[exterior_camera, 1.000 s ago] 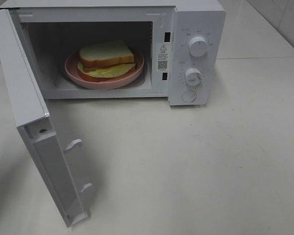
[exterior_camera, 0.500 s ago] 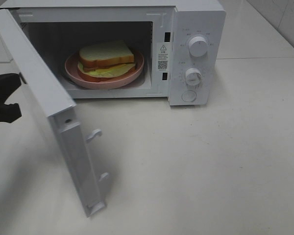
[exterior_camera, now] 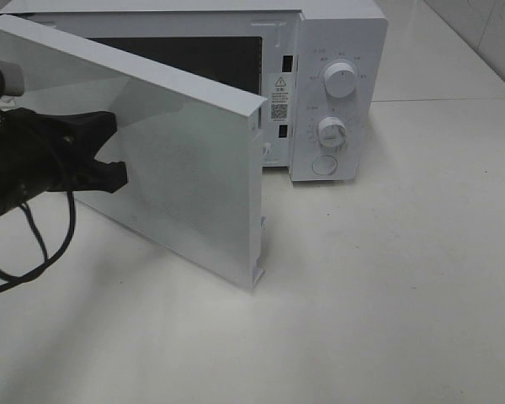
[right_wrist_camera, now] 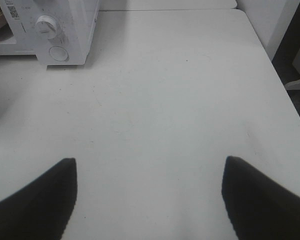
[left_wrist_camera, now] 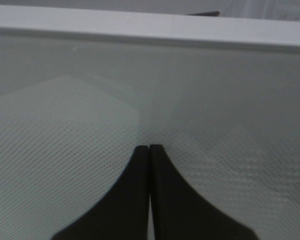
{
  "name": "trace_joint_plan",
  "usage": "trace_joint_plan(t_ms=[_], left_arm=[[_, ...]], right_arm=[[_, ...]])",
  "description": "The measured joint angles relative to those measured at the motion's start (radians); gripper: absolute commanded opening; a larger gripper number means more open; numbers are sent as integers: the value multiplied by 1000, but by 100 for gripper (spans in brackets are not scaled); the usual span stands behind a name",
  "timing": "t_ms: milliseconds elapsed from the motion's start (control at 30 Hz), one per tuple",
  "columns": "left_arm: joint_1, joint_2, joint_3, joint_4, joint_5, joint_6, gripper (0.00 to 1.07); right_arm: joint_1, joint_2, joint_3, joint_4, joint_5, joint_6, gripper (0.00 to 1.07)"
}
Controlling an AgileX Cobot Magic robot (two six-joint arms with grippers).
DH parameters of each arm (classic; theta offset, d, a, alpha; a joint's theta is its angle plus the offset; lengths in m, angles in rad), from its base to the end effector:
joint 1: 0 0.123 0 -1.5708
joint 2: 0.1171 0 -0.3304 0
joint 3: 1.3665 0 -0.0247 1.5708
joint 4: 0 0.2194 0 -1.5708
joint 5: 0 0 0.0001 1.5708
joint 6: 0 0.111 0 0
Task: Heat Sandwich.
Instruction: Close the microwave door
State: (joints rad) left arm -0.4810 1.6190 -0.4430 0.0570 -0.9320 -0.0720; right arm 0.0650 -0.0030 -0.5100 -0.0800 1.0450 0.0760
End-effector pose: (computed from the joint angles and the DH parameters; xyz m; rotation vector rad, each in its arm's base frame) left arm 0.2525 -0.1375 0.2484 0.4169 1.6962 -0.4211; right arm -0.0605 -0.0116 0.2573 0.0146 2.0130 -0.0055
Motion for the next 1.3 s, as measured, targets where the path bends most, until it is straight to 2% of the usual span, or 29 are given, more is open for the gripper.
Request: trace_joint_plan(t_ms=[67, 233, 500, 533, 633, 700, 733, 867, 1300], left_arm=[[-45, 33, -37, -36, 3, 22, 0], [-100, 83, -107, -111, 16, 40, 0], [-160, 147, -212, -203, 42, 99, 0], [-179, 166, -248, -238, 65, 125, 0], [-197, 185, -279, -277, 72, 156, 0], [-227, 211, -328, -340, 80, 214, 0], [-227, 211, -328, -340, 80, 214, 0], [-256, 259, -419, -415, 111, 285, 0], [-269, 351, -589, -490, 200, 343, 0]], right_arm=[[0, 0, 0, 0, 0, 0, 76], [0, 0, 0, 0, 0, 0, 76], [0, 0, 0, 0, 0, 0, 76], [0, 0, 0, 0, 0, 0, 76], [0, 0, 0, 0, 0, 0, 76], [0, 0, 0, 0, 0, 0, 76], [0, 0, 0, 0, 0, 0, 76], [0, 0, 0, 0, 0, 0, 76], [0, 0, 0, 0, 0, 0, 76]])
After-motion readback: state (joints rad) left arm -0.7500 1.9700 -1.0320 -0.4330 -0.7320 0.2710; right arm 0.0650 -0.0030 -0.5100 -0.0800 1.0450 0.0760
